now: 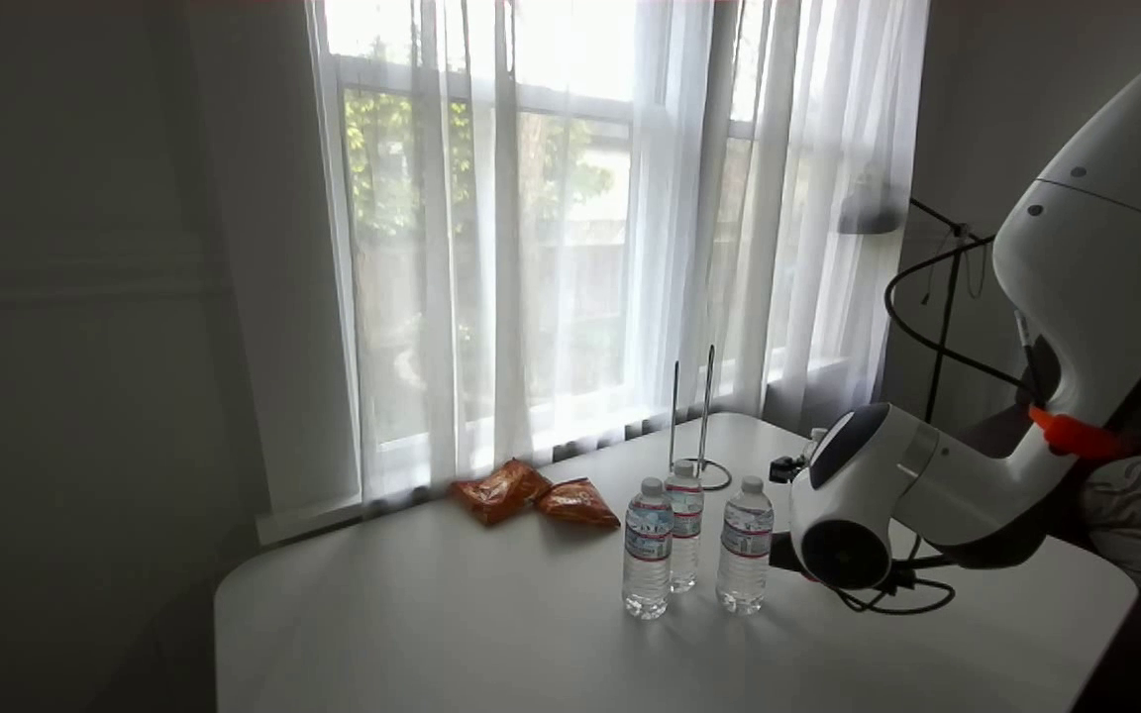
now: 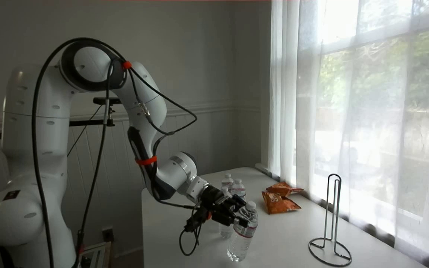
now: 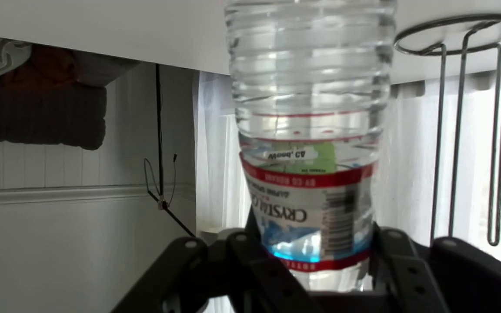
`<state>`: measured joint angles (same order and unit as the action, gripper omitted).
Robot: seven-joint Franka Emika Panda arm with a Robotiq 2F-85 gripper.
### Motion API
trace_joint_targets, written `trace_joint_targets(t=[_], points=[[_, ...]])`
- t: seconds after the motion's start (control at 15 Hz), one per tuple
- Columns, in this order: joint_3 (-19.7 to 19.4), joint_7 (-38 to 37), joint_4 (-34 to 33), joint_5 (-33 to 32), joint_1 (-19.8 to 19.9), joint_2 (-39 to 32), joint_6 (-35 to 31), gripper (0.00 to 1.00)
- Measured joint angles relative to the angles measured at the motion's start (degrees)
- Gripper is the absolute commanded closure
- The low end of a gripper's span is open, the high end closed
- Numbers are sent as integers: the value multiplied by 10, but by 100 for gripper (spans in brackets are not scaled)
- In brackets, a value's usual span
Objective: Pick up both water bottles laying on the table one by one and place them the right way up on the table
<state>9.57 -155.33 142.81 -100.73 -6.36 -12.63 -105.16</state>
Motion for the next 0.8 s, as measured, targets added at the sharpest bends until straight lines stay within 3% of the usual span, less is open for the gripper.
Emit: trace_joint_targets(t=[0.27,0.33,0.4,0.67,0.8], points=[[0,0,-1,0,0,-28,7,77],[0,0,-2,0,0,-31,14,40],[0,0,-3,0,0,-33,17,26],[0,0,-5,0,0,-38,22,2],[0,0,-6,0,0,-38,26,0]])
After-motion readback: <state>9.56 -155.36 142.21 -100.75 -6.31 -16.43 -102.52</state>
